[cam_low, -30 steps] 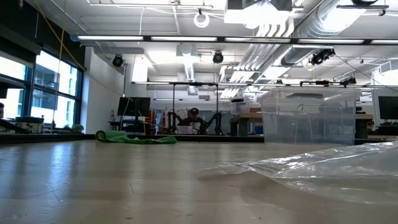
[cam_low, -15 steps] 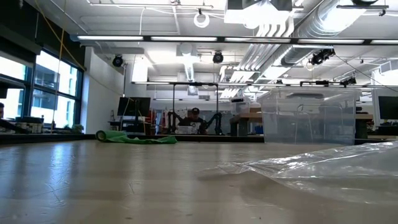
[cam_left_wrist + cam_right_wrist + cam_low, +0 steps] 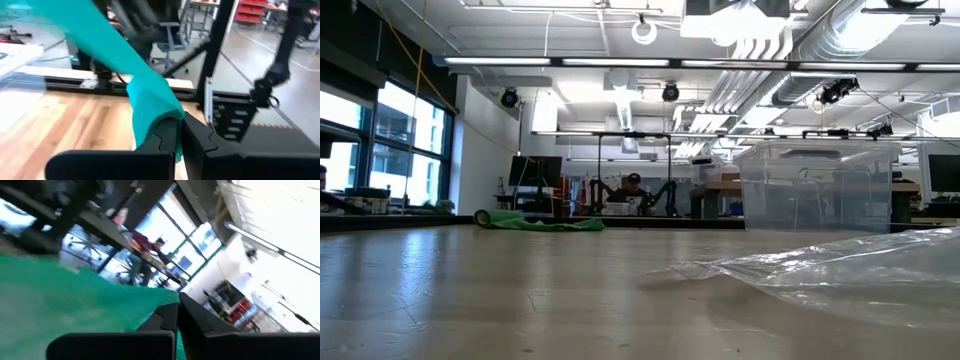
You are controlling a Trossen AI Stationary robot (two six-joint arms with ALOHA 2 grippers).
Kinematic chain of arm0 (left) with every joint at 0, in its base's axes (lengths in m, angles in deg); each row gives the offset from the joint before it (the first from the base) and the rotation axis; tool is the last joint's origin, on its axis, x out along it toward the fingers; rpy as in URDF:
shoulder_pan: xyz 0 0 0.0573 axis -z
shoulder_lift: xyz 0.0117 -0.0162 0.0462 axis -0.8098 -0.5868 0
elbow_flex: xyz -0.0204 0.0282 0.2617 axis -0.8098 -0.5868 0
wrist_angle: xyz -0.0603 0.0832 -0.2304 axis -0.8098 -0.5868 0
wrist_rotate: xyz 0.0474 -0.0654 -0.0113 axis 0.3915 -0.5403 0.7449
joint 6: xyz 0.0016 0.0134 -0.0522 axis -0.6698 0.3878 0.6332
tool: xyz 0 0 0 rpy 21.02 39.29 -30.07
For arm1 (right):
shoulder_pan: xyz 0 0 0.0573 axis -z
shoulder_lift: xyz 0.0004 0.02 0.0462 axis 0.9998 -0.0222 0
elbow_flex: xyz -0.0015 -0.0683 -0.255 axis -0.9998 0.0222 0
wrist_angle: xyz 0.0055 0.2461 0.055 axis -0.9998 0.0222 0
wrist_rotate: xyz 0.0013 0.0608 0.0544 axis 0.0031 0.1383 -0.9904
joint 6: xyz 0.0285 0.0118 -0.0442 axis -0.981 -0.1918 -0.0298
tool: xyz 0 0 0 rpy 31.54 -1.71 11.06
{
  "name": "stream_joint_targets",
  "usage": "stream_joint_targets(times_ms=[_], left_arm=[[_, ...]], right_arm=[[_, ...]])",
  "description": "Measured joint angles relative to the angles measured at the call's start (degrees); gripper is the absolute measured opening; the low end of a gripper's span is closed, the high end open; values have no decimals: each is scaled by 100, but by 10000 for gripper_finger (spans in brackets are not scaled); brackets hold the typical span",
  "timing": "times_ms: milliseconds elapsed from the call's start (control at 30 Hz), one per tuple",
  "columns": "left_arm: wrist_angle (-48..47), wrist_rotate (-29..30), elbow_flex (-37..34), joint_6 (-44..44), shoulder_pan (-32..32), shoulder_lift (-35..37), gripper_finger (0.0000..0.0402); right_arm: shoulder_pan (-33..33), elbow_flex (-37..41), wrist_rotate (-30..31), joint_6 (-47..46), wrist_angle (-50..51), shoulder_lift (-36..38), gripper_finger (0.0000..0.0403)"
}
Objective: Roll bandage
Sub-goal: Roll the blue bandage
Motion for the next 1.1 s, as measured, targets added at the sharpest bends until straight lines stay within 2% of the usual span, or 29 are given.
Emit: stream_joint_targets(times_ms=[167, 267, 400, 467, 567, 667, 733, 900, 1000, 1100], left_arm=[[-459, 328, 10, 389, 285, 2, 2], [-732, 562, 10, 662, 354, 3, 2], [-615, 386, 9, 570, 360, 2, 1], [-442, 239, 3, 392, 367, 2, 1], [-176, 48, 3, 93, 445, 9, 1], [46, 81, -8, -224, 569, 62, 1], [115, 264, -8, -409, 645, 131, 1], [382, 1158, -8, -1197, 796, 317, 1], [748, 1456, -8, -1773, 783, 361, 1], [903, 1591, -8, -2056, 660, 361, 1]], right_arm=[[145, 3, 66, 64, 125, 366, 0], [152, 7, -256, 99, 128, 527, 0], [244, 7, -636, -186, 402, 546, 0], [420, 4, -639, -597, 967, 544, 0], [696, 4, -846, -1694, 2209, 543, 0], [910, 7, -1526, -2904, 3330, 543, 0], [984, 117, -1961, -3496, 3631, 543, 0], [891, 662, -2740, -4297, 3281, 534, 0], [666, 1055, -3350, -4575, 2633, 339, 0], [357, 1311, -3545, -4676, 1643, -40, 0]])
